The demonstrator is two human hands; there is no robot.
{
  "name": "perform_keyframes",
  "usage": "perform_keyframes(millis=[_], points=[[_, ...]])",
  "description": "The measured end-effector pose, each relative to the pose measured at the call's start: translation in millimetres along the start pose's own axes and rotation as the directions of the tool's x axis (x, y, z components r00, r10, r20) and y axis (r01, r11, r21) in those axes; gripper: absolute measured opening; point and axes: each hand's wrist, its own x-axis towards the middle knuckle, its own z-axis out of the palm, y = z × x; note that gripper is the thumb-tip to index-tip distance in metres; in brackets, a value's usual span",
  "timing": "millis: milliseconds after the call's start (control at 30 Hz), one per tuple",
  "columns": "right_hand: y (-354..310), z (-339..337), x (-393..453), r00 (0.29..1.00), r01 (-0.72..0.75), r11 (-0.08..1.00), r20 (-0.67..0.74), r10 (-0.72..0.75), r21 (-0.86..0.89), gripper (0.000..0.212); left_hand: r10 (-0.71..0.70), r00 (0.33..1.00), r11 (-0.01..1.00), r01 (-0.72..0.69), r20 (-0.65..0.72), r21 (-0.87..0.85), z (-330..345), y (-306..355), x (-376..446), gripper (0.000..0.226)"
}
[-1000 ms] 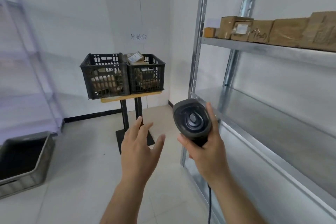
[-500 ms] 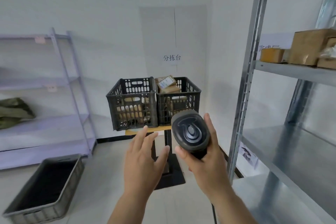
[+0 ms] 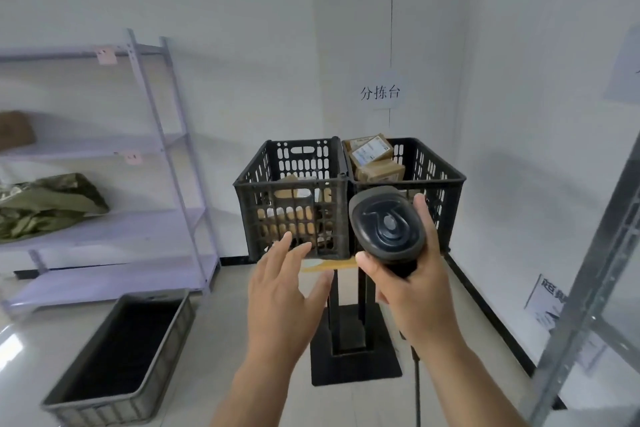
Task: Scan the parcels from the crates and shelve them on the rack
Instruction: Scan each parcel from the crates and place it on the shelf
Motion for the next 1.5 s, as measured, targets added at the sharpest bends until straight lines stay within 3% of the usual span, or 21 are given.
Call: perform_keyframes(millis=[133, 333, 567, 767, 967, 1233, 1500], points=[[12, 27, 57, 1.0, 0.005, 0.999, -0.021, -0.006, -0.038, 0.101, 0.045, 0.999, 0.999, -0.046, -0.031, -0.022, 13, -23, 68, 0.05], [42, 42, 123, 0.995, -0.008, 0.991, -0.104, -0.005, -0.133, 0.104, 0.121, 0.991, 0.992, -0.119, 0.063, -0.048, 54, -34, 158, 0.055], [82, -1, 204, 0.977, -0.051, 0.966, -0.214, -0.005, -0.254, 0.101, 0.236, 0.966, 0.966, -0.222, 0.108, -0.13, 131, 6, 244, 0.055], [110, -47, 288, 0.975, -0.011, 0.966, -0.218, -0.048, -0.259, 0.104, 0.331, 0.938, 0.937, -0.315, 0.099, -0.151, 195, 56, 321, 0.049], [138, -81, 372, 0.979, -0.029, 0.972, -0.202, -0.019, -0.232, 0.101, 0.331, 0.939, 0.942, -0.322, 0.099, -0.09, 241, 82, 398, 0.05], [174, -68, 462, 0.996, -0.02, 0.967, -0.085, -0.001, -0.254, 0.102, 0.321, 0.937, 0.945, -0.327, 0.138, 0.021, 283, 65, 478, 0.055], [241, -47, 535, 0.99, -0.139, 0.977, -0.054, 0.132, -0.163, 0.1, 0.158, 0.947, 0.973, -0.197, 0.28, 0.119, 335, 20, 562, 0.057]])
